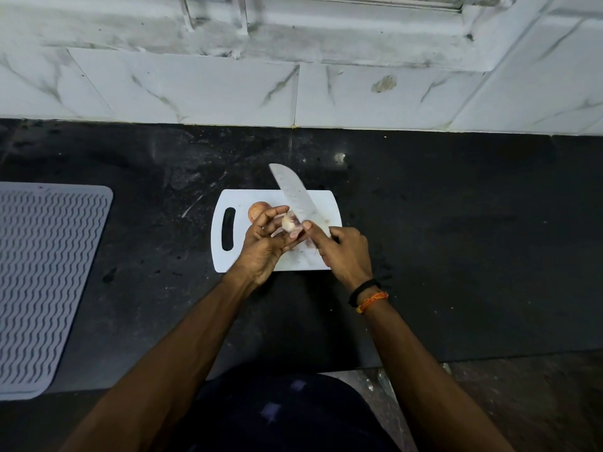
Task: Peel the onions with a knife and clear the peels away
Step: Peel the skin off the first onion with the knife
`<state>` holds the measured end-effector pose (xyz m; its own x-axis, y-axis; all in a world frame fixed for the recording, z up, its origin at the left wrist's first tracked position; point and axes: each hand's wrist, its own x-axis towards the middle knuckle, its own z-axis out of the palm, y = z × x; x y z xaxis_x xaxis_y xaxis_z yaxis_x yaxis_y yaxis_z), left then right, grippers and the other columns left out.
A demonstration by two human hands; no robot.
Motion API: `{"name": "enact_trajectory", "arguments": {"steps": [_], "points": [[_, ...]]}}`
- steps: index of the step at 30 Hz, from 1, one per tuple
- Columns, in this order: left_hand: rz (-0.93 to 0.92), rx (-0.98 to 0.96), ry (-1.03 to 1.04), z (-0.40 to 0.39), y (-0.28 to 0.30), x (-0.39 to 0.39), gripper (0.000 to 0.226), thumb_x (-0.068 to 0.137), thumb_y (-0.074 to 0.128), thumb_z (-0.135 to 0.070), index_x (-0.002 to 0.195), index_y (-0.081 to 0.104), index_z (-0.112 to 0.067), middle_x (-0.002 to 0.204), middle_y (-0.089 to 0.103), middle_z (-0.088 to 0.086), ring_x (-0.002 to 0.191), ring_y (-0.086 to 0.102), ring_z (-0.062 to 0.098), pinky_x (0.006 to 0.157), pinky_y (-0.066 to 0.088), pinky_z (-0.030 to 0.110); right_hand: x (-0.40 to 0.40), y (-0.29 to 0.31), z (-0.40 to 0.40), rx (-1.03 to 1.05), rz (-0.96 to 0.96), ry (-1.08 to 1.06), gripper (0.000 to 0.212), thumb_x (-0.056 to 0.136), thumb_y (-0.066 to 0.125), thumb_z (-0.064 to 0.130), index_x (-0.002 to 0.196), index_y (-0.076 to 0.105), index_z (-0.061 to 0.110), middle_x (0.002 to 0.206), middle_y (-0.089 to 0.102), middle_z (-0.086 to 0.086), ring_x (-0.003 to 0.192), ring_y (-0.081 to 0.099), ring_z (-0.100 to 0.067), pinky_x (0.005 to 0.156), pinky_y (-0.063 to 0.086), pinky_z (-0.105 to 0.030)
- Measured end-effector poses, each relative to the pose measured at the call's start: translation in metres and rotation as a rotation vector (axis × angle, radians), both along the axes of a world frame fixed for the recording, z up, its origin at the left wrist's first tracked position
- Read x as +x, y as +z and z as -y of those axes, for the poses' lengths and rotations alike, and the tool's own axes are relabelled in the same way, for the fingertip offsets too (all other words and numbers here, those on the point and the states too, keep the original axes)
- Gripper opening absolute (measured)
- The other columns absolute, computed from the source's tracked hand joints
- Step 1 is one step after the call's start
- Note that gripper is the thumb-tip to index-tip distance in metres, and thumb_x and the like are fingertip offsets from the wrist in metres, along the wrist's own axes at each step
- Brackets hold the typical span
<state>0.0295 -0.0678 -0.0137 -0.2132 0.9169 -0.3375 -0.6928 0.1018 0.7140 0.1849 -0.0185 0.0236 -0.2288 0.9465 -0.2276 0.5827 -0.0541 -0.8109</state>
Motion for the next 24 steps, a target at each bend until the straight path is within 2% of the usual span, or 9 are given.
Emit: {"name": "enact_trajectory", "arguments": {"steps": [2,5,7,9,13,15,17,20,24], "points": [[0.039,0.033,-0.012,-0.001,0.001,-0.001,0.052,0.083,0.052,0.027,0.124,0.058,-0.004,0.121,0.068,0.015,0.111,0.069,0.034,0.098,0.055,0.049,0.007,-0.001,-0.004,-0.010,0.005,-0.044,0.056,0.082,0.068,0.064,0.051,0.058,0.018,0.049,0.059,0.005,0.051,0.060,-0.018,0.058,0.056,-0.041],[0.151,0.035,-0.012,-0.002,0.000,-0.003,0.047,0.083,0.053,0.024,0.123,0.059,0.000,0.126,0.064,0.020,0.117,0.064,0.042,0.100,0.052,0.053,0.016,-0.003,-0.005,-0.002,0.046,-0.057,0.061,0.081,0.069,0.062,0.060,0.060,0.005,0.054,0.060,-0.003,0.054,0.060,-0.025,0.055,0.051,-0.041],[0.215,0.034,-0.008,-0.003,0.001,-0.004,0.041,0.082,0.054,0.015,0.119,0.061,0.000,0.125,0.064,0.021,0.120,0.061,0.044,0.102,0.050,0.056,0.020,-0.005,-0.007,-0.009,0.076,-0.056,0.058,0.082,0.072,0.057,0.059,0.056,0.007,0.052,0.054,-0.001,0.049,0.050,-0.019,0.050,0.038,-0.033],[0.259,0.023,0.017,-0.004,0.002,-0.003,0.028,0.087,0.059,0.006,0.114,0.063,-0.002,0.121,0.066,0.018,0.120,0.062,0.042,0.100,0.052,0.056,0.021,-0.006,-0.007,-0.031,0.086,-0.036,0.055,0.080,0.075,0.055,0.060,0.056,0.007,0.053,0.052,0.003,0.050,0.047,-0.014,0.051,0.034,-0.030],[0.267,-0.007,0.048,-0.006,0.004,-0.001,0.019,0.090,0.060,-0.002,0.109,0.064,-0.003,0.118,0.067,0.017,0.116,0.064,0.041,0.094,0.056,0.054,0.018,-0.010,-0.007,-0.063,0.090,0.014,0.036,0.079,0.075,0.055,0.075,0.068,0.021,0.069,0.064,0.009,0.068,0.062,-0.013,0.055,0.042,-0.027],[0.249,-0.011,0.040,-0.006,0.003,-0.001,0.021,0.090,0.061,-0.002,0.110,0.063,-0.003,0.119,0.065,0.020,0.118,0.063,0.043,0.096,0.054,0.055,0.016,-0.012,-0.007,-0.050,0.095,-0.004,0.050,0.073,0.065,0.070,0.086,0.070,0.022,0.081,0.068,0.004,0.082,0.064,-0.021,0.064,0.051,-0.035],[0.236,-0.025,0.027,-0.006,0.002,-0.002,0.021,0.090,0.060,-0.004,0.111,0.062,-0.002,0.119,0.066,0.021,0.117,0.063,0.045,0.101,0.050,0.058,0.013,-0.012,-0.008,-0.041,0.115,-0.021,0.059,0.071,0.057,0.076,0.087,0.069,0.020,0.086,0.069,-0.002,0.087,0.064,-0.026,0.072,0.053,-0.038],[0.254,-0.033,0.013,-0.004,0.003,0.001,0.019,0.093,0.056,-0.005,0.108,0.066,-0.002,0.116,0.068,0.023,0.113,0.064,0.044,0.107,0.042,0.060,0.011,-0.004,-0.009,-0.015,0.120,-0.001,0.036,0.087,0.066,0.053,0.067,0.058,0.024,0.069,0.064,0.001,0.069,0.062,-0.018,0.058,0.041,-0.027],[0.269,-0.031,-0.011,-0.003,0.007,0.002,0.029,0.095,0.052,-0.008,0.088,0.080,-0.009,0.110,0.072,0.021,0.109,0.067,0.040,0.109,0.041,0.057,0.010,-0.002,-0.008,0.022,0.116,0.029,0.044,0.091,0.067,0.042,0.055,0.048,0.025,0.053,0.052,0.007,0.052,0.050,-0.011,0.052,0.032,-0.024]]}}
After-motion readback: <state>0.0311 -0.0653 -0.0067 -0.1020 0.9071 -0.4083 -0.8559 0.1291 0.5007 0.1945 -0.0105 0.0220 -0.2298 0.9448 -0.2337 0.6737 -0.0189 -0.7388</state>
